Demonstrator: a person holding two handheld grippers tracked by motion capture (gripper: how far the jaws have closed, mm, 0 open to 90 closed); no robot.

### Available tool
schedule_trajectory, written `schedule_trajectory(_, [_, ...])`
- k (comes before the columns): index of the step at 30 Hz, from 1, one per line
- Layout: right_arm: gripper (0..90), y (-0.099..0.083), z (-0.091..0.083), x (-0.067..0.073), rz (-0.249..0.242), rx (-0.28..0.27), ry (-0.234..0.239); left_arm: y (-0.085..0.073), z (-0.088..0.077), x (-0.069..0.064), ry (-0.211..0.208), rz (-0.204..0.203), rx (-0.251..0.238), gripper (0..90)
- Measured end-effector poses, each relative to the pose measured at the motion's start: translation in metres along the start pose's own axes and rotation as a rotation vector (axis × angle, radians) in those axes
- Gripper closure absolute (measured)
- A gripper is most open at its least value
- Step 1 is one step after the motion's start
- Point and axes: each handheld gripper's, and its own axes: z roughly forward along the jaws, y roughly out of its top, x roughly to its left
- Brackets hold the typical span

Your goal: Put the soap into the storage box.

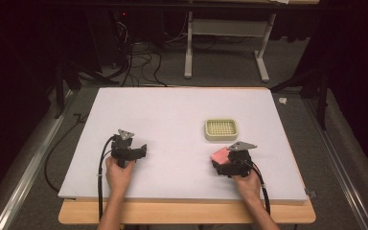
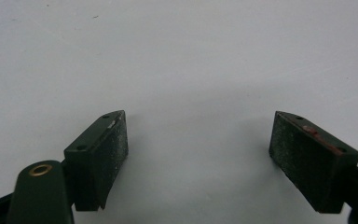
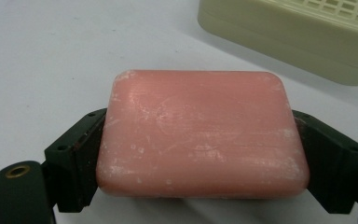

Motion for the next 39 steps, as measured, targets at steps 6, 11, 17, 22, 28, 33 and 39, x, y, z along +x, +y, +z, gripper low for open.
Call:
schedule_trajectory(6, [13.7, 0.001, -0.004, -0.001, 0.002, -0.013, 0.015, 0.0, 0.0, 0.0, 0.0, 0.0, 0.0, 20.0])
schedule_trajectory(11, [13.8, 0.002, -0.009, -0.002, 0.001, -0.027, 0.019, 0.0, 0.0, 0.0, 0.0, 0.0, 0.0, 20.0])
schedule_trajectory(17, [13.8, 0.001, -0.017, -0.007, 0.002, -0.041, 0.013, 0.0, 0.0, 0.0, 0.0, 0.001, 0.0, 20.0])
schedule_trajectory(22, [13.8, -0.001, -0.024, -0.014, 0.02, -0.053, 0.022, 0.0, 0.0, 0.0, 0.0, 0.001, 0.0, 20.1])
schedule_trajectory(28, [13.8, -0.003, -0.029, -0.02, 0.047, -0.063, 0.03, 0.0, 0.0, 0.0, 0.0, 0.001, 0.0, 20.0])
schedule_trajectory(33, [13.7, -0.004, -0.033, -0.023, 0.05, -0.069, 0.034, 0.0, 0.0, 0.0, 0.0, 0.001, 0.001, 20.1])
schedule_trajectory(39, [13.7, -0.006, -0.037, -0.03, 0.068, -0.079, 0.03, 0.0, 0.0, 0.0, 0.0, 0.001, 0.0, 20.0])
